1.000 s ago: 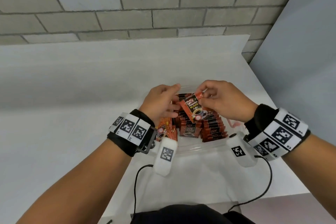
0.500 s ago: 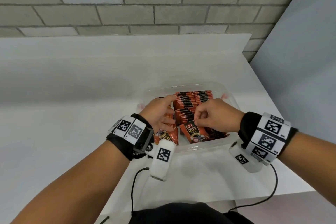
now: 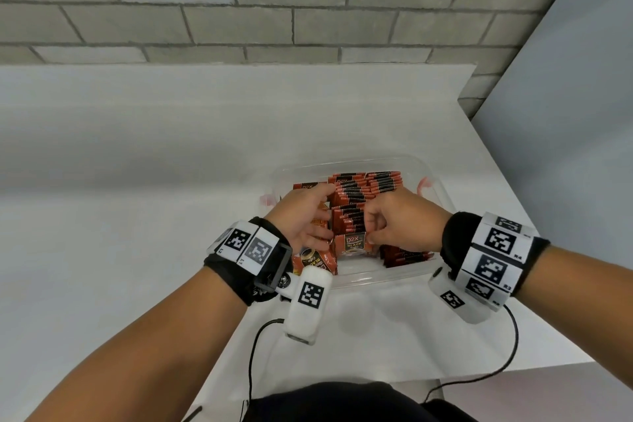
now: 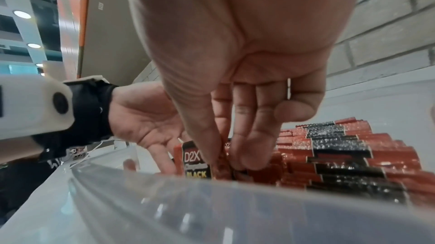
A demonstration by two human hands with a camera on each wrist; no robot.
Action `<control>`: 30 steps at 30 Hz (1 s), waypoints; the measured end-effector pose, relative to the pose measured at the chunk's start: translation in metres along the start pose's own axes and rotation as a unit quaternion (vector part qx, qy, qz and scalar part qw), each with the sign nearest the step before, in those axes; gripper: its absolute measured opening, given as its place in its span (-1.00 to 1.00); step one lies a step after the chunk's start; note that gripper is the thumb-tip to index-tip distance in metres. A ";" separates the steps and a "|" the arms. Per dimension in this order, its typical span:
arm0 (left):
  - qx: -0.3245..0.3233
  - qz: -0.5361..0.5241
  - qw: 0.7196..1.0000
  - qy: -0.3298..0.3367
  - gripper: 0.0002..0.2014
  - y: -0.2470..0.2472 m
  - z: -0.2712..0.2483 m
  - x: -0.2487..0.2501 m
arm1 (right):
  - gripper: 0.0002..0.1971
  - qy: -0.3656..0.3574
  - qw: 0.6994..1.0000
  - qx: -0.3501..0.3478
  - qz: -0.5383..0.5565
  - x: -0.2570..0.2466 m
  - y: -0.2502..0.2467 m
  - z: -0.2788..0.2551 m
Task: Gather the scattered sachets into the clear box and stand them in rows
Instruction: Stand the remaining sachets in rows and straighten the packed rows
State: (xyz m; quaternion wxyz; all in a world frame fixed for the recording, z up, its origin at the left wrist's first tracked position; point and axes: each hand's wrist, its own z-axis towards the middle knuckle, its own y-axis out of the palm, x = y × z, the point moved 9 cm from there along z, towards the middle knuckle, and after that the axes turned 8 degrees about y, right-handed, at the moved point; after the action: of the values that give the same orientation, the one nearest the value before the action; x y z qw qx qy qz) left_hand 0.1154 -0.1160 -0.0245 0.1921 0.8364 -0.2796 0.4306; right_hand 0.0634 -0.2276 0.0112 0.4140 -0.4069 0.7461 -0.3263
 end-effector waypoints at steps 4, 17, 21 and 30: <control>-0.006 -0.001 1.000 -0.008 -0.51 0.004 0.002 -0.002 | -0.77 -0.001 0.996 -0.008 -0.085 -0.002 0.006 0.001; -0.018 -0.013 1.000 -0.011 -0.48 0.004 0.008 -0.009 | -0.74 0.024 0.974 -0.069 -0.212 0.001 0.014 0.004; -0.026 -0.011 1.000 -0.014 -0.50 0.006 0.008 -0.009 | -0.73 0.025 0.963 -0.071 -0.260 -0.001 0.015 0.011; -0.024 -0.032 0.999 -0.018 -0.45 0.005 0.007 -0.009 | -0.84 0.019 0.947 -0.082 -0.310 -0.004 0.018 0.017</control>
State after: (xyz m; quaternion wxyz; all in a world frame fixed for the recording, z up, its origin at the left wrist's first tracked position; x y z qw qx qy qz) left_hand 0.1122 -0.1207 -0.0353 0.2208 0.8476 -0.2663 0.4025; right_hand 0.0737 -0.2181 -0.0094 0.2438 -0.6442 0.6149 -0.3840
